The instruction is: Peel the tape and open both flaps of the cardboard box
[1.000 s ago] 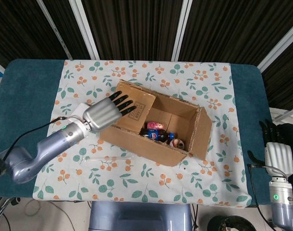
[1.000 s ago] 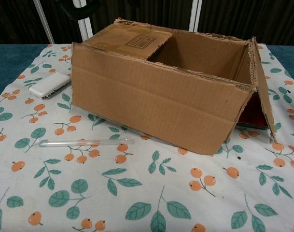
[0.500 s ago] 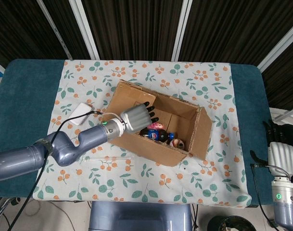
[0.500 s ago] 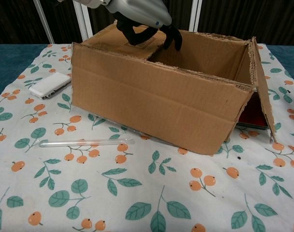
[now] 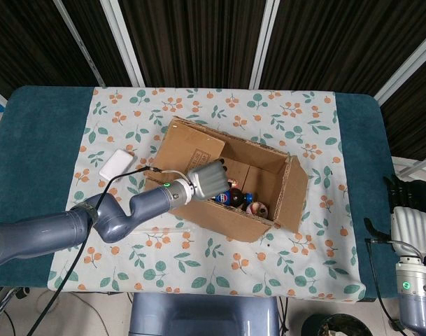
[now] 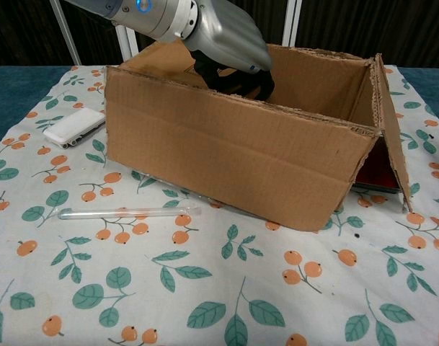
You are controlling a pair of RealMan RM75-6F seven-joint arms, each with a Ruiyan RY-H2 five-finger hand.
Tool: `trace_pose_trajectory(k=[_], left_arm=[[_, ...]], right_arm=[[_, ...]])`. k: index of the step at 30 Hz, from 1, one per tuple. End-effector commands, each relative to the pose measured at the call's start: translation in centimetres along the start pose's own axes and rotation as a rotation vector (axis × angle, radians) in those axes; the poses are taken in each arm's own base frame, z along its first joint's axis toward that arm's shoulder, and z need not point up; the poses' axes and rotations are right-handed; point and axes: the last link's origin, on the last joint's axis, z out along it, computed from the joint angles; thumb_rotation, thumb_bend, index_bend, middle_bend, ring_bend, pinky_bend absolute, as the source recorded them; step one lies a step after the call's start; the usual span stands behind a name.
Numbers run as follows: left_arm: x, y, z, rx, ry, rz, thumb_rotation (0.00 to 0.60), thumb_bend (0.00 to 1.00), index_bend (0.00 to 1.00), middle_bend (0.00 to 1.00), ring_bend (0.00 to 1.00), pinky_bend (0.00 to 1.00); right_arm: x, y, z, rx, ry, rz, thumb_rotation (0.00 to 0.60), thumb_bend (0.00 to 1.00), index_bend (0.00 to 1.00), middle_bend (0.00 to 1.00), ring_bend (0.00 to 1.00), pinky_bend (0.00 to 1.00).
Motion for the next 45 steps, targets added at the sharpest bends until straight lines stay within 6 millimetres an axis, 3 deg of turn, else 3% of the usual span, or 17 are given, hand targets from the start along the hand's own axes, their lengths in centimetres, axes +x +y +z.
trace_pose_trajectory(k=[1,8,20,24,37,45], left_arm=[[0.2,-0.2,-0.1,0.007,0.005,0.012,0.6,1.0,0.41,0.55,0.36,0.34],[1.1,-0.9,-0.7,0.03,0.031,0.034,0.6,1.0,0.48,0.66,0.4,0.37],[3.6,-3.0,-3.5,0.084,0.073,0.069,0.6,1.0,0.48,0.67,0.41,0.37],[4.7,-4.5,-6.3,0.127,0.087,0.083,0.6,1.0,0.49,0.67,0.41,0.37],[4.3,-6.5,-11.4,0.211,0.065,0.09,0.6,1.0,0.49,0.67,0.41,0.37],[2.3,-7.5,-14.9,0.274,0.019,0.071,0.6,1.0,0.49,0.67,0.41,0.37]], right_arm=[[-0.1,0.0,0.0,-0.001,-0.001,0.003,0.6,0.35,0.0,0.0,0.02,0.23],[-0.1,-0.1,0.0,-0.001,-0.002,0.007,0.6,0.35,0.0,0.0,0.02,0.23],[-0.2,-0.1,-0.1,-0.006,-0.008,0.018,0.6,0.36,0.0,0.0,0.02,0.23],[-0.3,0.0,0.0,-0.01,-0.01,0.021,0.6,0.36,0.0,0.0,0.02,0.23],[-0.4,-0.1,-0.1,-0.008,-0.015,0.026,0.6,0.36,0.01,0.0,0.02,0.23],[-0.4,-0.2,-0.2,-0.008,-0.02,0.031,0.6,0.36,0.01,0.0,0.02,0.23]])
